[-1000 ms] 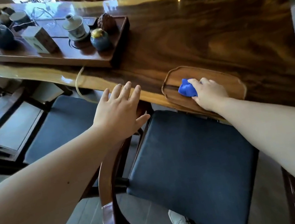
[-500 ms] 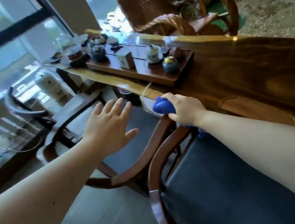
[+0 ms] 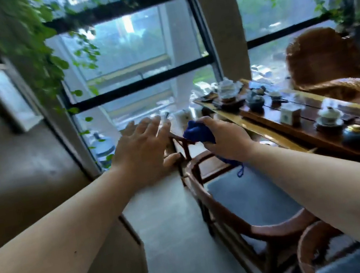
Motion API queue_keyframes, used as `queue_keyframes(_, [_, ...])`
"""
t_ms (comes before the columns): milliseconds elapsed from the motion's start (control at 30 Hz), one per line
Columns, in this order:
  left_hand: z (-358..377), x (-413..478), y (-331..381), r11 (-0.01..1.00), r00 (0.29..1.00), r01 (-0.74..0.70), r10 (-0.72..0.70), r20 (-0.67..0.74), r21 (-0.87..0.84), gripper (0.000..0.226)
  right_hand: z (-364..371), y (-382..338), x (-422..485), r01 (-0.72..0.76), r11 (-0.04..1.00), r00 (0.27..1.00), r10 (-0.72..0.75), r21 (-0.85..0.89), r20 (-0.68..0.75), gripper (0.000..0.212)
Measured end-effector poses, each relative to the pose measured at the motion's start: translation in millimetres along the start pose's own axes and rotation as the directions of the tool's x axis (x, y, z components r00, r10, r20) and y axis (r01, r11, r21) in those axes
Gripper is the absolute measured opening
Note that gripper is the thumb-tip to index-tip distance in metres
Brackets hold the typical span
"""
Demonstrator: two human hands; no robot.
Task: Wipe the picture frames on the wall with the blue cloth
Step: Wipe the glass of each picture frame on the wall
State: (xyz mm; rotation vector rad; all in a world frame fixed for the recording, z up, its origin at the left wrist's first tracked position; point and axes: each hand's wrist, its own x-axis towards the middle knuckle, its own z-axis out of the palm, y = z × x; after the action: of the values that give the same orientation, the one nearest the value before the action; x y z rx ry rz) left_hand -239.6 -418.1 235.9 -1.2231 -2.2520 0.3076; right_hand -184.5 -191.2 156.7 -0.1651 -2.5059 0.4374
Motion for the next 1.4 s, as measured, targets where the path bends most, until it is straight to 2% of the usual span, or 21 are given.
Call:
queue_keyframes(133, [-25.7, -26.5, -48.8, 0.991, 0.994, 0.111, -0.110, -0.025, 0.073, 0.078, 16.2, -67.8, 46.9, 0.133, 0.985, 0.991, -0.132, 0.112, -0.023, 0.056])
queue_keyframes(333, [-53.5, -53.9, -101.4, 0.939, 0.956, 0.289, -0.293, -0.003, 0.185, 0.080, 45.8, -156.2, 110.3, 0.304, 0.897, 0.950, -0.311, 0.321, -0.033, 0.051])
queue_keyframes(467, [-71.4, -69.0, -135.5, 0.870, 0.907, 0.407, -0.422, -0.006, 0.277, 0.079, 60.3, -209.9, 148.5, 0.398, 0.791, 0.906, -0.419, 0.464, -0.063, 0.050])
queue_keyframes(733, [-125.3, -98.7, -187.5, 0.685, 0.801, 0.528, -0.598, -0.027, 0.502, 0.077, 72.0, -299.0, 197.7, 0.459, 0.603, 0.848, -0.517, 0.652, -0.119, 0.048])
queue_keyframes(967, [-179.7, -138.2, -193.2, 0.497, 0.688, 0.563, -0.724, -0.041, 0.660, 0.076, 80.4, -379.1, 199.3, 0.487, 0.345, 0.731, -0.664, 0.802, -0.159, 0.044])
queue_keyframes(1133, [-204.5, -170.6, -193.8, 0.364, 0.602, 0.559, -0.796, -0.062, 0.745, 0.078, 68.0, -424.0, 176.7, 0.575, 0.186, 0.644, -0.703, 0.797, -0.301, 0.053])
queue_keyframes(1233, [-214.7, -187.7, -196.5, 0.295, 0.553, 0.563, -0.829, -0.086, 0.772, 0.084, 58.0, -445.9, 162.8, 0.635, 0.148, 0.613, -0.694, 0.759, -0.378, 0.058])
queue_keyframes(1400, [-218.0, -200.3, -207.3, 0.258, 0.500, 0.576, -0.862, -0.085, 0.776, 0.094, 43.4, -477.0, 144.2, 0.750, 0.126, 0.537, -0.688, 0.649, -0.487, 0.057])
